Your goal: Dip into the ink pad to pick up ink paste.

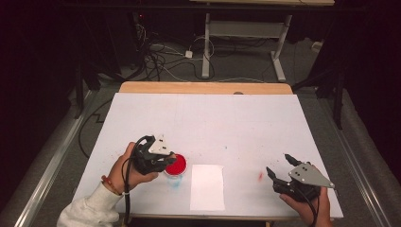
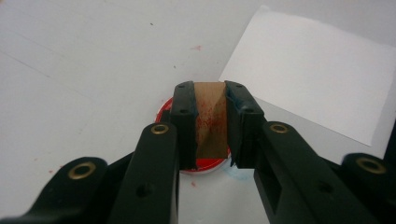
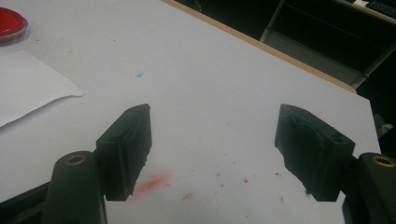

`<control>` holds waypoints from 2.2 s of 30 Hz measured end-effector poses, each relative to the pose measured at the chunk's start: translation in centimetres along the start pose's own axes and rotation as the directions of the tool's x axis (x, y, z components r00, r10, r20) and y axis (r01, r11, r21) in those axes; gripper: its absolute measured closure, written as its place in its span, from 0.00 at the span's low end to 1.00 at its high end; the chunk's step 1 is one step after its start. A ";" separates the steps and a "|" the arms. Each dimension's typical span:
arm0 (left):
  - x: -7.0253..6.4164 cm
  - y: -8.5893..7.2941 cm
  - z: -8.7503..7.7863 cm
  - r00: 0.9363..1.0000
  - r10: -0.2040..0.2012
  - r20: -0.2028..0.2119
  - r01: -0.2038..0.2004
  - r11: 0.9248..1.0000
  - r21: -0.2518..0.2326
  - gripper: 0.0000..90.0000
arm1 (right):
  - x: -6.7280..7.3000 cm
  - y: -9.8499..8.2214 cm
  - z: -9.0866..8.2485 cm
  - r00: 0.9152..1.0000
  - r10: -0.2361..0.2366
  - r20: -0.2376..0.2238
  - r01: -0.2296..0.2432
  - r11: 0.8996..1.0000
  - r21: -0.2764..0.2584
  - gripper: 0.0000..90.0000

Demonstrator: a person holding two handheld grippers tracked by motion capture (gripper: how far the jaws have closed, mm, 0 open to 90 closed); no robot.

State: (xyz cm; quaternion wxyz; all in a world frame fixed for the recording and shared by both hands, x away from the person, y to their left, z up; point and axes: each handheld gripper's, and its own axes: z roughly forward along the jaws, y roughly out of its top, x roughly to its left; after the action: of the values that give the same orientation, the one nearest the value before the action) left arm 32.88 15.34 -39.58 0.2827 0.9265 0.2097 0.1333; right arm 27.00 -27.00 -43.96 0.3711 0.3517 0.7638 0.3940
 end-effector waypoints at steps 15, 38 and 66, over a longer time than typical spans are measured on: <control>1.7 -0.8 5.8 0.997 -0.051 0.066 0.041 0.990 0.134 0.82 | 0.1 -0.2 0.1 1.000 -0.012 -0.003 0.012 1.000 0.018 0.31; 0.9 -0.8 6.3 0.999 -0.038 0.015 0.035 0.989 0.140 0.82 | 0.3 0.0 0.1 1.000 -0.013 -0.004 0.013 1.000 0.009 0.31; 1.3 -1.3 6.5 0.996 -0.081 0.044 0.076 0.992 0.105 0.82 | 0.1 0.0 0.6 1.000 -0.007 -0.003 0.008 1.000 0.015 0.31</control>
State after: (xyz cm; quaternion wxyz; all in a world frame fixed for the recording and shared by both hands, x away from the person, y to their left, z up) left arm 36.00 13.89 -45.34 0.2445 0.9338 0.2457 0.0886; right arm 27.51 -26.73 -44.26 0.3688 0.3511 0.7686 0.3873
